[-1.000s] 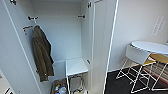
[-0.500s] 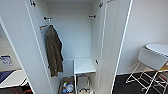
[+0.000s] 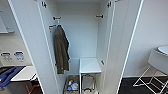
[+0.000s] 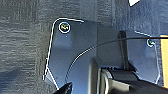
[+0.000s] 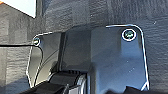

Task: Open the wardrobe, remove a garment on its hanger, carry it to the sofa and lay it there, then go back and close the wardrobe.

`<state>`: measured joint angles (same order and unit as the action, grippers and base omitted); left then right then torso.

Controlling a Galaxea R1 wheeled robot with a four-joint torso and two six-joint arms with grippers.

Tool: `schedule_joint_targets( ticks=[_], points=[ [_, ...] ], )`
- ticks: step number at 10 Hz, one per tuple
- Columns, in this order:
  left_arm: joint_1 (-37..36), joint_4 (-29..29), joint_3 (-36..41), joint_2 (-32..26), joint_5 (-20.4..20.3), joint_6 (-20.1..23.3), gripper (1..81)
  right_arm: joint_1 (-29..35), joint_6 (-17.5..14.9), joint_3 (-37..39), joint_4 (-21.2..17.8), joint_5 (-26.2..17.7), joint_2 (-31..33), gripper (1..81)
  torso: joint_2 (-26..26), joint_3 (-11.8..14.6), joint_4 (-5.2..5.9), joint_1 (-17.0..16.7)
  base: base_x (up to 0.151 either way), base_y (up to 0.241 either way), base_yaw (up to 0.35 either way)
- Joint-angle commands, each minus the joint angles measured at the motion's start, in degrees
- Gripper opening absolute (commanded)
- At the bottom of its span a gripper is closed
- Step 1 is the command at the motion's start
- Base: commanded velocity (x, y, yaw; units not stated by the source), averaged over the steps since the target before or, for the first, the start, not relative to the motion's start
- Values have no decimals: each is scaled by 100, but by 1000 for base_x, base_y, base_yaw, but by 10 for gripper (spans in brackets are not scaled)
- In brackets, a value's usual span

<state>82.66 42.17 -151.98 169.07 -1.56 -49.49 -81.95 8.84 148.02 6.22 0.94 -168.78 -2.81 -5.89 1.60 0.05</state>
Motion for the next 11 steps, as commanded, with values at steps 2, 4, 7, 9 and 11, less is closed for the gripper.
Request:
schedule_joint_targets(
  ticks=[2,4,7,9,11],
  points=[
    [-255,37,1,-22,226,89,811,323,-14,-2,-6,-270,26,811,0,0,0,0,0,0,0],
    [-228,20,1,31,226,159,811,314,-13,24,-6,-270,26,811,0,0,0,0,0,0,0],
    [-141,-68,-7,4,419,98,811,314,-13,24,-6,-278,0,811,0,0,0,0,0,0,0],
    [-140,-85,10,100,977,478,811,332,-14,24,2,-278,-36,811,0,0,0,0,0,0,0],
    [-149,-1332,1,172,1220,1907,811,323,-14,42,-6,-278,-53,811,0,0,0,0,0,0,0]
  ],
)
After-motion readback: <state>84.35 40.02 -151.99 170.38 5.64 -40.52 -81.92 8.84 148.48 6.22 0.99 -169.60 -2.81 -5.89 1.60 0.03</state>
